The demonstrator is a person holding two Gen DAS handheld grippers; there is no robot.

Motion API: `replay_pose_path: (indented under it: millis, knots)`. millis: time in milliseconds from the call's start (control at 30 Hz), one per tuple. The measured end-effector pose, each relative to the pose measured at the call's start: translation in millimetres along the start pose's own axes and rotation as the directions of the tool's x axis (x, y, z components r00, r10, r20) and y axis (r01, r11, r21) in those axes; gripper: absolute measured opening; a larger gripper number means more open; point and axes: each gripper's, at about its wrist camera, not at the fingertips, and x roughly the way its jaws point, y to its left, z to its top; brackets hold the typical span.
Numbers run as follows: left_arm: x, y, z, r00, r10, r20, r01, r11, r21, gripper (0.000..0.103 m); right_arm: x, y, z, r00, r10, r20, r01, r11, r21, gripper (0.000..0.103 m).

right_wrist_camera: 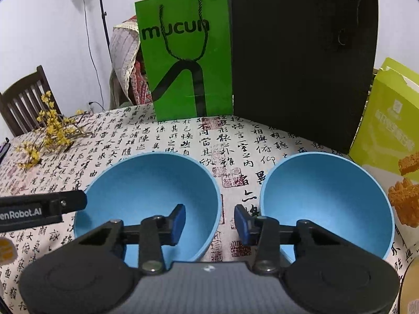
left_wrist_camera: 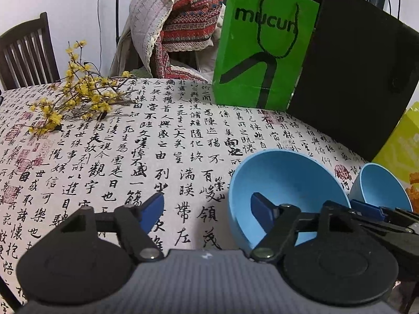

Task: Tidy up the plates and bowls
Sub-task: 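Close both grippers on the rim of the blue bowl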

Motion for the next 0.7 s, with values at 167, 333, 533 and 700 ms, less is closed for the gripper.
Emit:
replay_pose_path:
  millis: [167,333,533,700]
  knots:
    - [6,-3,0,1.0,0.003,-0.02,-0.003,1.0,-0.001,0.062,7,5,0,1.0,-0.009,-0.016,0.008,1.0,-0.022,0.031]
    - [13,-7,-1,0.999,0.0,-0.046,0.0,1.0,-0.003,0.045,14,8,0,0.999,-0.016,-0.036,0.015,0.999,-0.034,0.025]
    - [17,-12,-2,0.998,-0.011,-0.062,0.011,1.0,0.007,0.025,21,9,-1,0.998,-0.023,-0.056,0.021,0.999,-0.03,0.022]
    - [20,-15,-2,0.998,-0.013,-0.067,0.013,1.0,0.009,0.014,23,8,-2,0.998,-0.02,-0.065,0.019,1.0,-0.018,0.021]
